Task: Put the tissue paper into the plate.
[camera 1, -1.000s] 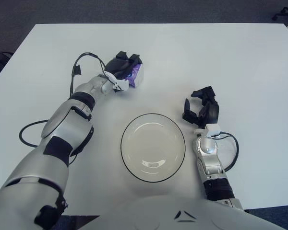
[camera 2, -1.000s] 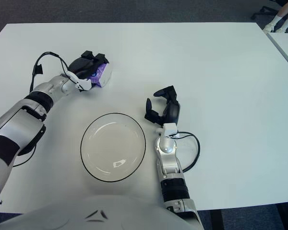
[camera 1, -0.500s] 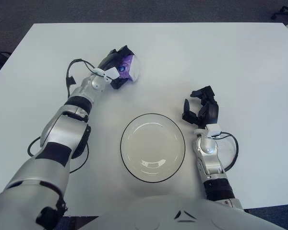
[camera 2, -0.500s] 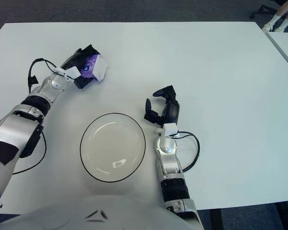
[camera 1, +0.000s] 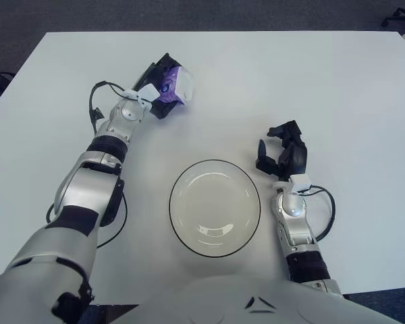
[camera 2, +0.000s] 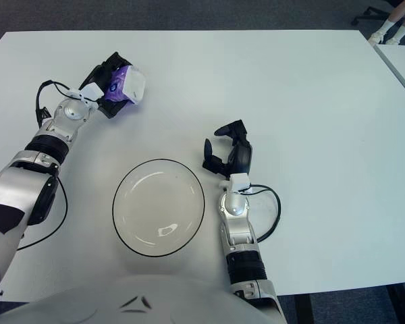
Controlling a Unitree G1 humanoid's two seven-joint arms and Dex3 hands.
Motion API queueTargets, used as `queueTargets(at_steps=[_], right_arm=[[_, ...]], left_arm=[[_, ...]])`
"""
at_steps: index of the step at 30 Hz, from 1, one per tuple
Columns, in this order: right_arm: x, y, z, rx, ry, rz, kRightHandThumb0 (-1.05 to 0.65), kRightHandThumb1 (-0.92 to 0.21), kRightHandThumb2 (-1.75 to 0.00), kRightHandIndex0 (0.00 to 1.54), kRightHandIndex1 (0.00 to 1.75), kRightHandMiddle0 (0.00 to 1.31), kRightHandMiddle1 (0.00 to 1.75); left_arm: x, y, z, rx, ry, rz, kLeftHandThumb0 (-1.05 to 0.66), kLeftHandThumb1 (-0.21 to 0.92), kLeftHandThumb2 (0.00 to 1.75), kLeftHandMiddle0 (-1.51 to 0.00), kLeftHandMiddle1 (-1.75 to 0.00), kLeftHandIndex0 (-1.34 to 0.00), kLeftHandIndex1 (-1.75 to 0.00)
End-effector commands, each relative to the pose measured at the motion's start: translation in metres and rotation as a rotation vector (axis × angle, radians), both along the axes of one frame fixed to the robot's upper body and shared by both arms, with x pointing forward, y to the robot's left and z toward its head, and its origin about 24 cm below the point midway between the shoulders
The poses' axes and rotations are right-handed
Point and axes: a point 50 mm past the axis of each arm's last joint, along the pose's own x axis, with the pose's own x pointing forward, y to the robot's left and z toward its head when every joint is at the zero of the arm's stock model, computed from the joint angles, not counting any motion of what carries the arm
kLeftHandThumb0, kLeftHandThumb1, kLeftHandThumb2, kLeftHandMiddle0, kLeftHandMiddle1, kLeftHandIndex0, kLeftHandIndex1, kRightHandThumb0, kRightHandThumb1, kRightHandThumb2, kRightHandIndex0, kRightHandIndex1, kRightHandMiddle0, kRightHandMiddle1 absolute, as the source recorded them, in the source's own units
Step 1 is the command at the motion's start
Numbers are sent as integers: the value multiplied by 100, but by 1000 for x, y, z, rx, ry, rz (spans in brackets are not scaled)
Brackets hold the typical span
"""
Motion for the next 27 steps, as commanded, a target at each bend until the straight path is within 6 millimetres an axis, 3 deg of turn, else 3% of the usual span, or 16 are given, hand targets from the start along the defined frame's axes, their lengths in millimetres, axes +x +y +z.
queueTargets(at_steps=[1,5,11,21,27], right_arm=[[-23,-9,-53,-44,239,-20,-1,-33,-118,72,137,47,175],[-23,-9,-54,-46,246,-18,-1,-34,-118,72,136,48,175],[-21,-11,-55,-44,246,-19,-1,-35,-116,72,135,47,175],[-19,-11,-55,-53,240,-11,-1,-36,-115,70,136,47,175],[-19,-11,-55,-56,239,-8,-1,-37,-114,70,136,46,175]], left_arm=[[-7,0,12,16,-68,-62,0,1,165,-86,-167,-62,-175],[-13,-4,18,9,-95,-112,0,4,163,-81,-172,-60,-175],[-27,-13,27,17,-136,-204,0,-5,173,-86,-174,-69,-174],[-57,-35,57,186,-243,-400,0,-8,175,-87,-175,-74,-169],[-77,-43,57,285,-307,-483,0,-8,175,-87,-175,-74,-169]])
